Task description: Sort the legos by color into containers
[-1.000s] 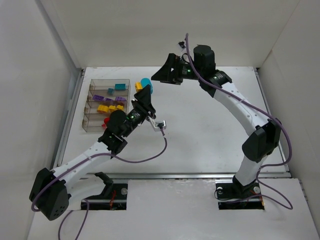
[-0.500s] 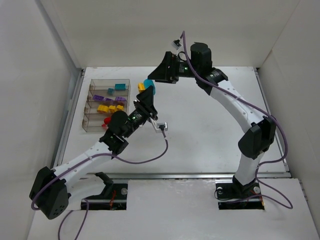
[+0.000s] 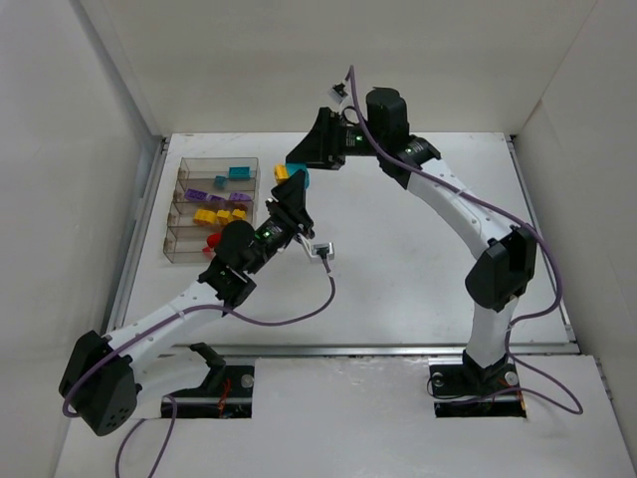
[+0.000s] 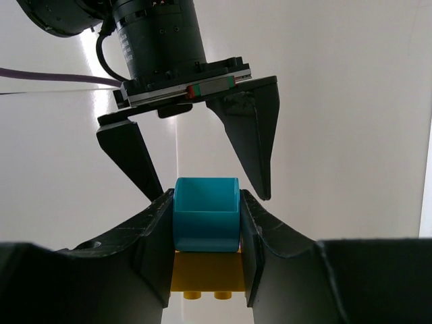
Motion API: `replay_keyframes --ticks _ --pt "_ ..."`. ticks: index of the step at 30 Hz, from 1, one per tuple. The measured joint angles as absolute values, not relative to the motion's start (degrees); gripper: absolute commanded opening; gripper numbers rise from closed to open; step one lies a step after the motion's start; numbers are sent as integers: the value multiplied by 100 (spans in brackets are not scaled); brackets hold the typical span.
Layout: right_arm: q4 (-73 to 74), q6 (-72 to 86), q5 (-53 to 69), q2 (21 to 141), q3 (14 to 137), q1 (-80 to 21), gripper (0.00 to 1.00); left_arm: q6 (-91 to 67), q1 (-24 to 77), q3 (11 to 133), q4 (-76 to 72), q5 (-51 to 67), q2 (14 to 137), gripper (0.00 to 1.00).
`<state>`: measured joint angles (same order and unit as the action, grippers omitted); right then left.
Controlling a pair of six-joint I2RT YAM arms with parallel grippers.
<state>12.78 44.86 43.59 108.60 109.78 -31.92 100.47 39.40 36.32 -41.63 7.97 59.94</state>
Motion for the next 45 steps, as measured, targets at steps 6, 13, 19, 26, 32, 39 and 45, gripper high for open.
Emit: replay_keyframes --ticks 6,13,19,26,32,39,45 --pt "1275 4517 4445 10860 10971 -3232 62 10044 3940 3632 -4219 770 5994 0" --pt "1144 4593 4569 10857 10886 -3232 23 9942 3940 3632 -4176 720 6025 0" --pt "1125 4613 4589 10857 10875 -3232 0 9918 3944 3629 -4176 696 6029 6" --pt "1131 4587 4567 10857 10849 -3232 0 9891 3966 3632 -4209 580 6031 67" --pt "1149 4593 4431 10844 10669 -3232 0 9800 3966 3629 -4226 534 6031 77" --pt "1155 4589 4289 10836 10626 -3173 0 9758 3988 3559 -4298 532 6027 93" --pt "1153 4565 4088 10836 10656 -2926 0 9260 4045 3151 -4226 998 5437 98"
